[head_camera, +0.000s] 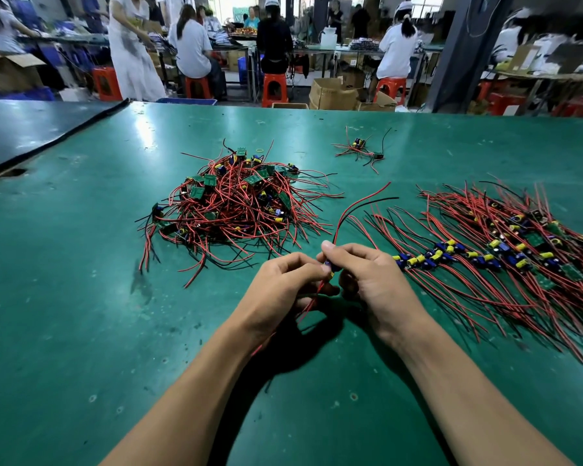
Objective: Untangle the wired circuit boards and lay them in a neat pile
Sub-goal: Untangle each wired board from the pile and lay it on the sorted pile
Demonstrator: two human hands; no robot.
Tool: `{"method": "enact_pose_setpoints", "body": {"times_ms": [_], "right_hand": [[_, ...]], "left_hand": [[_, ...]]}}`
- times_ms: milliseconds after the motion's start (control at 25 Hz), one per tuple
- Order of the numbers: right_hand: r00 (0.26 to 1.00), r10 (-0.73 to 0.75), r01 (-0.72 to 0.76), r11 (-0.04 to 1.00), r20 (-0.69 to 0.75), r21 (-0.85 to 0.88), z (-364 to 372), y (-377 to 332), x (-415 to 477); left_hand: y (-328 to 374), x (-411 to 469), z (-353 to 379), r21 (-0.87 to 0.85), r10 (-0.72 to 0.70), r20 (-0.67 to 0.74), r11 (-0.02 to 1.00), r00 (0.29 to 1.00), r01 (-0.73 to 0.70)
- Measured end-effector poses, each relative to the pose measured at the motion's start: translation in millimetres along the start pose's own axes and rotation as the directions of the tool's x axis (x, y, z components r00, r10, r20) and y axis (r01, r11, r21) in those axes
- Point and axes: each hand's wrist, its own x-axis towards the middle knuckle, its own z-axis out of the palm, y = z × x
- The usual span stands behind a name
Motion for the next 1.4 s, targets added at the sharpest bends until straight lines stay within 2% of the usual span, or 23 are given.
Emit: {"method": "enact_pose_setpoints", "body": {"times_ms": [80,200,400,560,840,920,1120,1240,1400], "right_hand": [[1.000,-0.015,0.014,0.998,-0.012,-0.055,-0.4,1.3,1.7],[1.000,0.007,-0.008,1.000,-0.017,-0.018,-3.3,0.8,3.1],[0.996,-0.012,0.010,1.000,-0.087,-0.024,-9.9,-5.1,5.7],[0.995,-0.025,0.021,0.999,-0.096,-0.043,-13.4,-7.3,6.4],[1.000,0.018,-0.018,1.000,0.007,-0.014,-14.5,-8.8,3.7],[0.997,0.044,-0.046,0.998,0.062,0.038,-12.4,-8.0,1.5],[0.993,0.074,-0.078,0.996,0.092,0.038,-9.7,-4.4,3.8],[0.976,0.093,-0.099,0.995,0.196,0.020,-15.3,-3.4,5.5],[0.960,0.115,-0.131,0.990,0.257,0.047,-18.5,-2.3,4.7]], "left_hand": [[-3.2,0.2,1.4,0.052,0.045,-0.022,0.998,0.999,-0.044],[-5.2,1.4,-0.5,0.105,0.072,-0.003,0.992,0.997,-0.071],[-3.1,0.2,0.2,0.054,0.025,0.034,0.998,0.999,-0.027],[-2.3,-1.9,1.7,0.032,0.039,0.061,0.999,0.997,-0.041],[-2.5,-3.4,8.4,0.080,0.062,0.007,0.995,0.998,-0.062],[-1.7,-3.7,8.6,0.063,0.055,-0.003,0.996,0.998,-0.055],[2.7,-4.6,9.0,-0.026,0.019,-0.009,0.999,1.000,-0.020],[4.6,-5.4,8.7,-0.075,0.001,-0.019,0.997,1.000,-0.002],[3.9,-5.7,7.7,-0.058,-0.006,-0.035,0.998,0.999,0.003]]}}
